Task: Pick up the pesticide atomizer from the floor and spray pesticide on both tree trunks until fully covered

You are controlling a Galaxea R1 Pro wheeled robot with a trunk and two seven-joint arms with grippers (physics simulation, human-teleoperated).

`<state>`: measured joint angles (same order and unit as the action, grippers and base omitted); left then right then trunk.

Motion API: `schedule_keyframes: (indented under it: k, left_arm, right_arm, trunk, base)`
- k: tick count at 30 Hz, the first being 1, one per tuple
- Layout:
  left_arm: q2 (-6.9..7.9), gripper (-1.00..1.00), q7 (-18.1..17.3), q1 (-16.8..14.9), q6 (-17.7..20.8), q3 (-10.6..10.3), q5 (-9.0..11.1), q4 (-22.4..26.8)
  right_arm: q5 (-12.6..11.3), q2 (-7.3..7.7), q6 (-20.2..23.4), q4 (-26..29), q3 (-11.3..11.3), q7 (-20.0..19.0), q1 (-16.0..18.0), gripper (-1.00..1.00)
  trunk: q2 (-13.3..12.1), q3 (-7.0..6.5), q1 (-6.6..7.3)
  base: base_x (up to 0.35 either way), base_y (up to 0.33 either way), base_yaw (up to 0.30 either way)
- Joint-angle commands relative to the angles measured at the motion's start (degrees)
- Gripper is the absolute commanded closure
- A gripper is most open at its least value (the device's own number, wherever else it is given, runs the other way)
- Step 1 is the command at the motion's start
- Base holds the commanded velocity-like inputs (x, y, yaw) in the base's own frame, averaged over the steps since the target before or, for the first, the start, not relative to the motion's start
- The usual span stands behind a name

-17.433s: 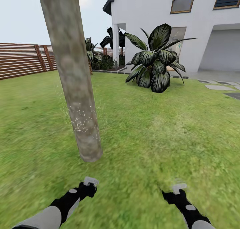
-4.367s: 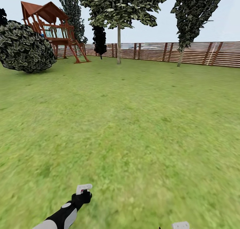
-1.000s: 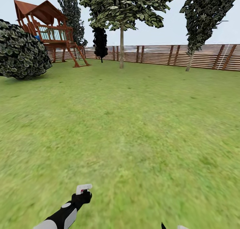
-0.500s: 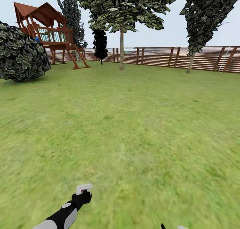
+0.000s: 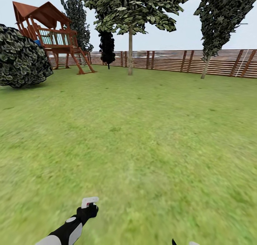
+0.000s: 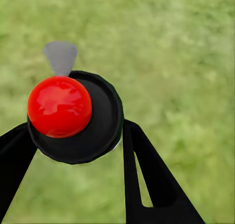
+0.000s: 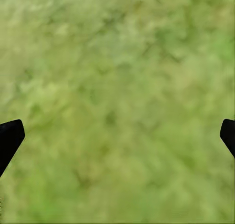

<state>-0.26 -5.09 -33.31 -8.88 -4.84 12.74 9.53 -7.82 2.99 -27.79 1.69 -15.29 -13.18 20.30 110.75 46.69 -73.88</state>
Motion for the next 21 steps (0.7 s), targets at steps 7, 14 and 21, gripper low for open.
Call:
schedule_keyframes:
  k: [7, 14, 21]
  left_arm:
    - [0.08, 1.0, 0.0, 0.0, 0.0, 0.0, 0.07, 0.14]
    - [0.01, 1.0, 0.0, 0.0, 0.0, -0.07, 0.0, -0.02]
    - [0.08, 1.0, 0.0, 0.0, 0.0, -0.03, 0.04, 0.17]
  right_arm:
    - [0.0, 0.0, -0.01, -0.01, 0.0, 0.01, 0.0, -1.0]
    - [0.0, 0.0, -0.01, -0.02, 0.0, 0.0, 0.0, -1.0]
    - [0.0, 0.0, -0.01, -0.02, 0.0, 0.02, 0.01, -1.0]
  trunk:
    - [0.0, 0.0, 0.0]
    - [0.0, 0.0, 0.0]
    - [0.0, 0.0, 0.0]
  base:
    - [0.337, 0.0, 0.0]
    - [0.337, 0.0, 0.0]
    - [0.337, 0.0, 0.0]
